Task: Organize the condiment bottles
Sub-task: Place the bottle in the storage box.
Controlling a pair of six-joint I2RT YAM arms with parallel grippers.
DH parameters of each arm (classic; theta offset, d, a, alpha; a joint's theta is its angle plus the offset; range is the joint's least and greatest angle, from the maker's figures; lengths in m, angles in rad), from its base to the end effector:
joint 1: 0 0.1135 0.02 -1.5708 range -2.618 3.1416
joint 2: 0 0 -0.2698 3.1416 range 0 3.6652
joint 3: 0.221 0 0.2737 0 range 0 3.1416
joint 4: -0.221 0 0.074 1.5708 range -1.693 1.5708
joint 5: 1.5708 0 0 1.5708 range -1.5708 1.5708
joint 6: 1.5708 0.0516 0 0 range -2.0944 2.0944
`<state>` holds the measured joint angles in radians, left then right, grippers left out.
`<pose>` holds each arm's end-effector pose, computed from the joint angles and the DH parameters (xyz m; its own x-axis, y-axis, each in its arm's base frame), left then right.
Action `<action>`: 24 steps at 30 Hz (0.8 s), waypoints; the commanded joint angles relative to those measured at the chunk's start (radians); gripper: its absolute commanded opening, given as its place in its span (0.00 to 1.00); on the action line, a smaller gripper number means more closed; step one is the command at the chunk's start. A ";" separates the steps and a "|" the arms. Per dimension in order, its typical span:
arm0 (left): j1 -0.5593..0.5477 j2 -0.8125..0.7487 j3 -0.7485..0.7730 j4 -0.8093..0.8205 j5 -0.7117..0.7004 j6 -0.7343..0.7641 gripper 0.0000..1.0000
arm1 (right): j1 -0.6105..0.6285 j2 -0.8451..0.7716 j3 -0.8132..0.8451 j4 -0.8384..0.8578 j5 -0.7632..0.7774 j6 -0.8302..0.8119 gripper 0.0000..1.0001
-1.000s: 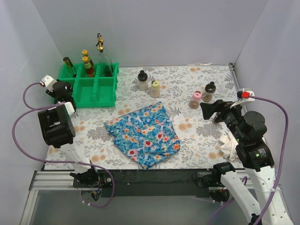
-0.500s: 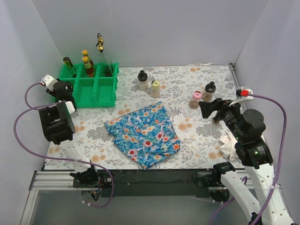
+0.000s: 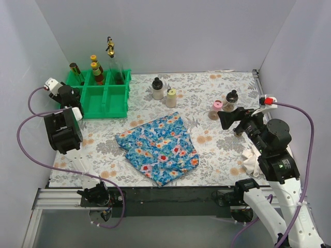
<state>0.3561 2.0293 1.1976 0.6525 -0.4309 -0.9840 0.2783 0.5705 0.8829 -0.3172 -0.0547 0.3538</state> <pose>0.4448 0.1884 0.1769 0.4920 -0.6242 -0.6068 -0.5278 0.3404 -0.7782 0.1474 0.0451 0.3978 -0.1176 0.3262 -0.9380 -0.3050 0.8870 0.3467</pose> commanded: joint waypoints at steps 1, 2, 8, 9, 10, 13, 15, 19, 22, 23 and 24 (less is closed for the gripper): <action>0.000 0.020 0.057 0.012 -0.017 -0.001 0.00 | 0.004 0.006 -0.028 0.082 -0.031 0.036 0.94; 0.001 0.032 0.062 0.010 -0.022 -0.002 0.00 | 0.005 0.008 -0.030 0.082 -0.033 0.037 0.94; 0.001 0.083 0.115 -0.004 0.004 0.002 0.06 | 0.006 0.015 -0.030 0.086 -0.031 0.037 0.93; 0.000 0.088 0.120 -0.017 0.023 0.002 0.12 | 0.006 0.017 -0.032 0.087 -0.030 0.039 0.94; 0.000 0.086 0.120 -0.022 0.035 0.002 0.16 | 0.004 0.019 -0.033 0.087 -0.033 0.040 0.93; 0.001 0.072 0.083 0.016 0.046 -0.013 0.41 | 0.005 0.022 -0.041 0.090 -0.037 0.050 0.93; 0.001 0.074 0.105 -0.014 0.034 -0.019 0.61 | 0.006 0.020 -0.045 0.099 -0.042 0.056 0.93; 0.001 0.077 0.145 -0.071 0.017 -0.016 0.71 | 0.006 0.023 -0.050 0.104 -0.043 0.059 0.93; 0.000 0.060 0.143 -0.077 0.001 -0.019 0.76 | 0.006 0.020 -0.052 0.107 -0.046 0.062 0.93; 0.000 0.057 0.145 -0.077 0.003 -0.018 0.77 | 0.006 0.019 -0.053 0.107 -0.047 0.062 0.93; 0.000 0.055 0.151 -0.094 -0.002 -0.019 0.78 | 0.004 0.017 -0.053 0.106 -0.048 0.062 0.93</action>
<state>0.3573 2.1193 1.3140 0.6048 -0.4057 -1.0073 0.2783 0.5911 0.8333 -0.2634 -0.0868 0.4053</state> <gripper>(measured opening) 0.756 0.929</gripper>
